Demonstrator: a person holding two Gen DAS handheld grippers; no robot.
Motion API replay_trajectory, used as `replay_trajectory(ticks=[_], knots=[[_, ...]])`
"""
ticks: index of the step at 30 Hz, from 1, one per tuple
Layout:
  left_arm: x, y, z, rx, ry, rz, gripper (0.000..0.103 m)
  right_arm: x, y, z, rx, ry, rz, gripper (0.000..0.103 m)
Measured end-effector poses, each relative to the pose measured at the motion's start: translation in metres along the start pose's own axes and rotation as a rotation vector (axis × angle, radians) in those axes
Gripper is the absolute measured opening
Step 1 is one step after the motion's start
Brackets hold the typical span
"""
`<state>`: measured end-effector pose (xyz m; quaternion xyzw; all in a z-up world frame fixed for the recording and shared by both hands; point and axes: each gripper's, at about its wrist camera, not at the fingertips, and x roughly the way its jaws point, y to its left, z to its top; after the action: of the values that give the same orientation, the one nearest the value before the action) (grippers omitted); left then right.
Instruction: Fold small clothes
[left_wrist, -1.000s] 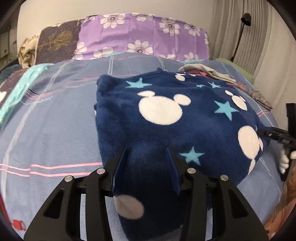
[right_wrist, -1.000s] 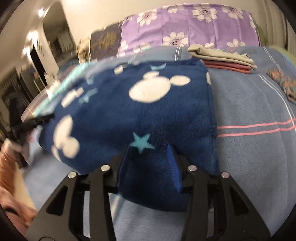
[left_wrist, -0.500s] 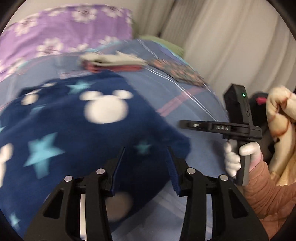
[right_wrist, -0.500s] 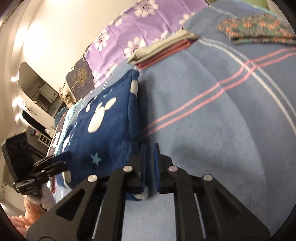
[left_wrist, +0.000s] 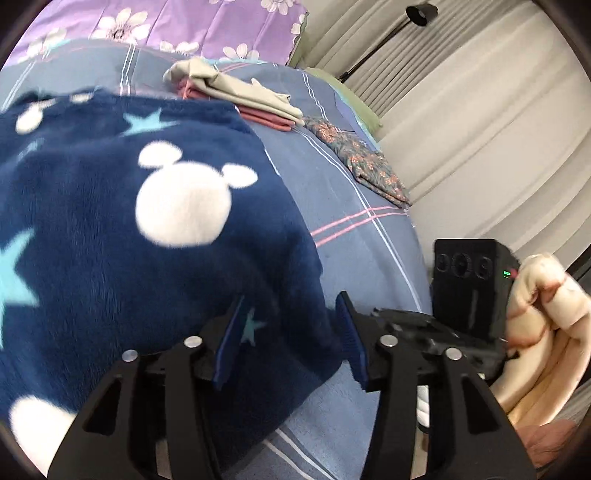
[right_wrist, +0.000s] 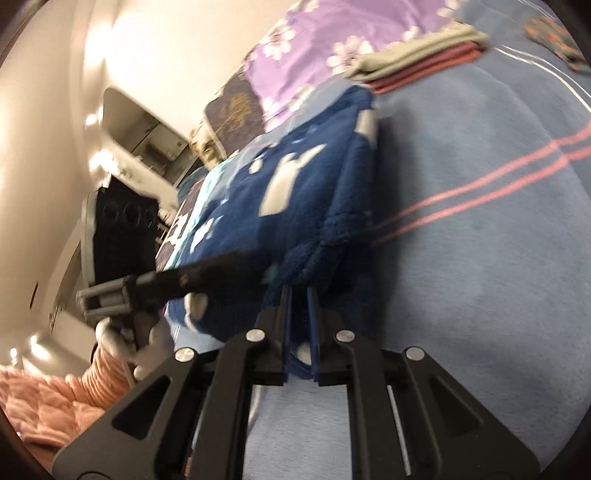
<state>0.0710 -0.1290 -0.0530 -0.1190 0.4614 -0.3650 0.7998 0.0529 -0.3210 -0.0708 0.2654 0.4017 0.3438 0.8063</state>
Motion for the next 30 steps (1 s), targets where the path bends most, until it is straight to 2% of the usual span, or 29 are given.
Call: replay_trajectory(ticks=[1, 3, 6, 7, 8, 9, 10, 13, 14, 16, 17, 20, 22, 23, 24, 25, 27, 29, 30], knots=[[0.003, -0.005, 0.002, 0.015, 0.008, 0.005, 0.062, 0.002, 0.007, 0.000, -0.028, 0.005, 0.007, 0.012], [0.013, -0.015, 0.004, 0.045, 0.029, 0.006, 0.062, 0.004, 0.016, -0.002, -0.071, 0.011, -0.006, 0.022], [0.034, -0.024, 0.000, 0.126, 0.073, 0.100, 0.059, 0.008, 0.021, -0.005, -0.102, 0.033, -0.045, 0.023], [0.037, -0.025, 0.000, 0.155, 0.069, 0.128, 0.042, 0.006, 0.021, -0.006, -0.103, 0.042, -0.055, 0.023], [0.037, -0.024, -0.001, 0.175, 0.064, 0.163, 0.035, 0.002, 0.020, -0.007, -0.108, 0.043, -0.062, 0.023], [0.035, -0.019, 0.000, 0.162, 0.065, 0.151, 0.030, -0.006, 0.018, -0.008, -0.111, 0.042, -0.064, 0.023], [0.032, -0.014, 0.001, 0.135, 0.061, 0.127, 0.020, -0.018, 0.014, -0.006, -0.103, 0.025, -0.061, 0.023], [0.023, 0.001, 0.002, 0.062, 0.041, 0.084, 0.017, -0.036, 0.001, 0.000, -0.070, -0.023, -0.095, 0.023], [0.020, 0.003, 0.000, 0.054, 0.028, 0.080, 0.017, -0.047, -0.015, 0.018, -0.018, -0.067, -0.175, 0.023], [0.015, 0.002, -0.005, 0.053, -0.010, 0.070, 0.015, -0.046, -0.019, 0.024, -0.006, -0.072, -0.203, 0.023], [0.012, 0.003, -0.009, 0.050, -0.027, 0.070, 0.015, -0.041, -0.026, 0.035, 0.007, -0.065, -0.227, 0.023], [0.008, 0.009, -0.013, 0.021, -0.053, 0.047, 0.014, -0.010, -0.037, 0.062, 0.019, 0.005, -0.217, 0.023], [0.005, 0.012, -0.017, 0.008, -0.067, 0.041, 0.014, 0.017, -0.041, 0.077, 0.002, 0.062, -0.237, 0.034], [0.004, 0.013, -0.018, 0.006, -0.068, 0.040, 0.014, 0.039, -0.042, 0.087, -0.010, 0.119, -0.233, 0.038], [0.005, 0.013, -0.018, 0.007, -0.069, 0.041, 0.014, 0.039, -0.042, 0.087, -0.010, 0.119, -0.233, 0.048], [0.005, 0.013, -0.019, 0.008, -0.070, 0.040, 0.014, 0.050, -0.040, 0.090, -0.008, 0.139, -0.207, 0.052], [0.006, 0.015, -0.020, 0.009, -0.069, 0.036, 0.014, 0.064, -0.036, 0.098, -0.020, 0.139, -0.195, 0.054], [0.008, 0.016, -0.019, 0.006, -0.064, 0.033, 0.014, 0.078, -0.038, 0.106, -0.021, 0.138, -0.219, 0.055], [0.009, 0.017, -0.018, 0.007, -0.062, 0.033, 0.014, 0.081, -0.041, 0.107, -0.011, 0.136, -0.221, 0.041]])
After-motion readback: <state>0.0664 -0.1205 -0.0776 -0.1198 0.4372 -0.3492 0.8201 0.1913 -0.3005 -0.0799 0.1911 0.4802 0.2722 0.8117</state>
